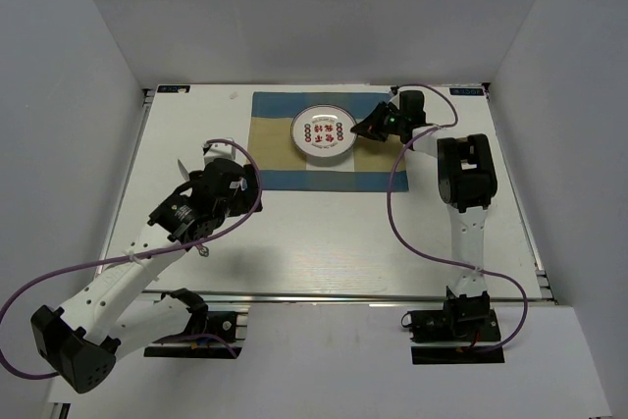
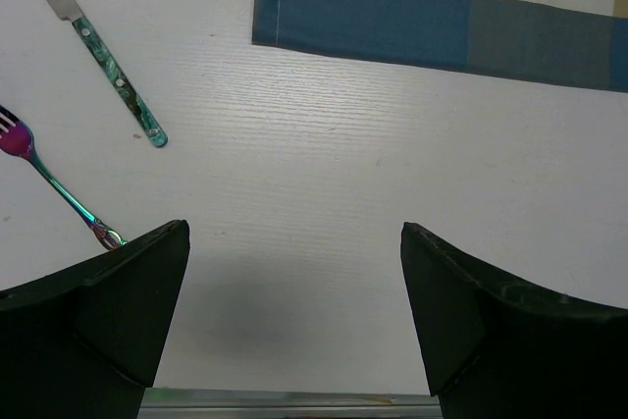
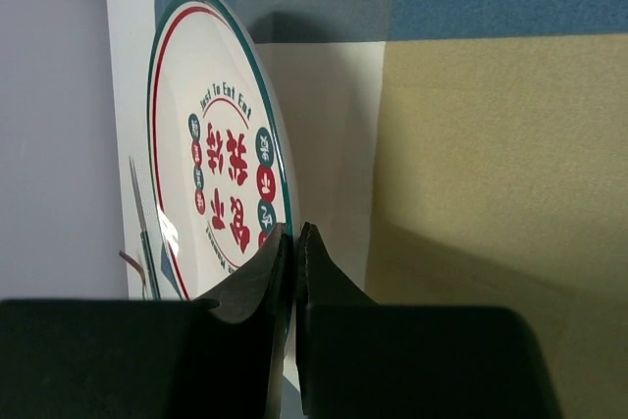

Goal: Set the dinner table for one person

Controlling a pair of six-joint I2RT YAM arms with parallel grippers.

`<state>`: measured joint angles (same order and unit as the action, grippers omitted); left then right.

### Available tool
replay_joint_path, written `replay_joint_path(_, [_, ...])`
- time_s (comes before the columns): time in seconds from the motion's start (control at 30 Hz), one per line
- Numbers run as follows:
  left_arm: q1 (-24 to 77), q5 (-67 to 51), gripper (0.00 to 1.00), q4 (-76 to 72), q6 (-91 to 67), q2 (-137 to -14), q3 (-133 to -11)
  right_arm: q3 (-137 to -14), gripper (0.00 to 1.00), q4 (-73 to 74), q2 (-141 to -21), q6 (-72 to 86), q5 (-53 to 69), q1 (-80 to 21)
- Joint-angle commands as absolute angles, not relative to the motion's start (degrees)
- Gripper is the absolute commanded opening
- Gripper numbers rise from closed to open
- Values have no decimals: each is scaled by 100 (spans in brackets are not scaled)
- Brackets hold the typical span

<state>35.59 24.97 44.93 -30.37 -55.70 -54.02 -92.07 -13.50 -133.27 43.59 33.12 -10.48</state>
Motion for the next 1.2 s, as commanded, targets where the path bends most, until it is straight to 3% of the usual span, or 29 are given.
replay_joint_path(0.0, [3568, 2417, 98, 4403, -2962, -5511, -5388, -9334, 0, -1582, -13377, 4483, 3331, -1028])
replay_joint_path(0.17, [3568, 2399, 98, 4395, -2953, -5484, -5388, -9255, 0, -1617, -13403, 4491, 3331, -1028])
replay_joint_path(0.27, [3568, 2391, 98, 4395, -2953, -5502, -5388, -9229, 7, -1608, -13412, 4491, 3349, -1028])
replay_joint_path(0.37, [3568, 2391, 98, 4412, -2944, -5511, -5388, -9088, 47, -1714, -13316, 4526, 3340, -1011])
replay_joint_path(0.43, [3568, 2399, 98, 4403, -2944, -5485, -5379, -9027, 83, -1819, -13228, 4561, 3453, -1002])
replay_joint_path(0.47, [3568, 2399, 98, 4403, -2944, -5484, -5379, -9009, 89, -1819, -13184, 4553, 3480, -1002])
replay_joint_path(0.63, [3568, 2434, 98, 4430, -2962, -5476, -5379, -8842, 89, -1565, -12474, 4316, 2991, -897])
replay_joint_path(0.93, [3568, 2706, 98, 4588, -3128, -5484, -5414, -9747, 89, 1834, -11067, 2726, 478, -712])
replay_joint_path(1.07, [3568, 2891, 98, 4763, -3278, -5555, -5458, -9169, 89, 2898, -10155, 2672, -867, -493])
replay_joint_path(1.17, [3568, 2936, 98, 4764, -3313, -5537, -5449, -8176, 89, 2874, -9356, 2663, -1098, -326])
